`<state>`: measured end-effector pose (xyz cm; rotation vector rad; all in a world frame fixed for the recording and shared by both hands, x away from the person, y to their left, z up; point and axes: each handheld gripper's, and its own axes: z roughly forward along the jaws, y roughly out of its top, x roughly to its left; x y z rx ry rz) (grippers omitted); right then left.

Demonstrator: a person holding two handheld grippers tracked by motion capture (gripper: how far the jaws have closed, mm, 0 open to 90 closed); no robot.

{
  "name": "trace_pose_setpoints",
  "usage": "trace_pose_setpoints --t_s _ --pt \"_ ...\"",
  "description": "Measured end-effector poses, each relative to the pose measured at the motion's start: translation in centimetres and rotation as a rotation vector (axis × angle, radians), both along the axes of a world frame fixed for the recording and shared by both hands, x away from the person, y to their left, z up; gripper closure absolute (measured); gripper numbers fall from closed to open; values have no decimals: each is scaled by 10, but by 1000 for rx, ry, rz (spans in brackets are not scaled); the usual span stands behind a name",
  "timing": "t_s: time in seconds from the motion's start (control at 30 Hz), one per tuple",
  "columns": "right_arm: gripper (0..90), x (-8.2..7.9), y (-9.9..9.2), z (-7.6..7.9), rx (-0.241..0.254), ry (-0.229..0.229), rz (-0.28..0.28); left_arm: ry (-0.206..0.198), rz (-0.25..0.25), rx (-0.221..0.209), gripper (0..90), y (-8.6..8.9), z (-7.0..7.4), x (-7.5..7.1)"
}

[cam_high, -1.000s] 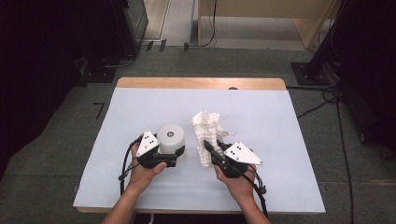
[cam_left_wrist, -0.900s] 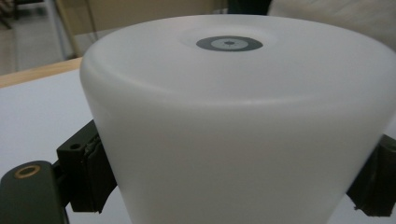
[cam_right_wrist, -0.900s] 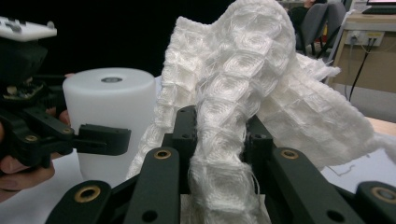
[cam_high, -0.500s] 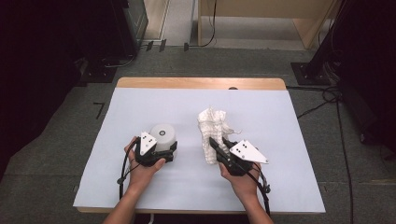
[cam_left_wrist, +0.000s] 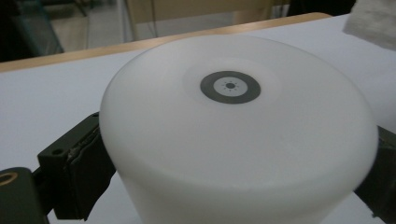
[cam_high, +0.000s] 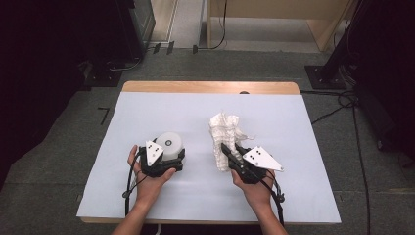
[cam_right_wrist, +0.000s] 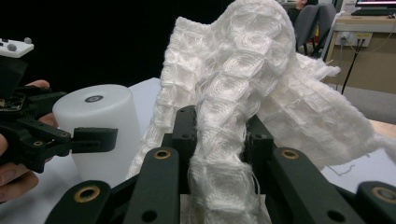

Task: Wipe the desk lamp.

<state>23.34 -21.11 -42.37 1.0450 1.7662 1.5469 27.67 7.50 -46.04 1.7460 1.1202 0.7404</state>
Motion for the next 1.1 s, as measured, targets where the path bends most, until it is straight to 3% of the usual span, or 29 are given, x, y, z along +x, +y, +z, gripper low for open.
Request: trace_pose_setpoints --t_s 0.2,0.27,0.37,0.43,0.53,0.57,0.63,0.67,0.7,0.83,1.1 --pt "722 0 1 -1 0 5 1 68 146 41 40 -19 -6 1" --pt "722 0 1 -1 -1 6 3 74 148 32 73 -20 -6 2" --pt "722 1 1 -2 0 6 2 79 112 19 85 -15 -5 2" --pt "722 1 1 -2 -1 7 2 89 62 -11 86 -10 -4 3" --pt "723 0 3 -3 -3 9 6 84 -77 -74 86 -4 1 5" --pt "723 0 4 -3 -4 2 8 99 -150 -108 86 -1 3 6" --pt "723 -2 6 -3 -4 -8 14 174 -360 -225 86 6 9 12" --pt "723 -3 7 -2 -1 -9 20 192 -454 -274 86 9 11 12" --pt "724 -4 8 -2 -2 -17 25 184 -506 -303 86 9 13 10" --pt "723 -9 14 2 2 -47 72 158 -555 -265 86 2 21 4" --pt "723 -18 29 7 -14 -82 158 167 -638 -267 86 -5 22 -1"
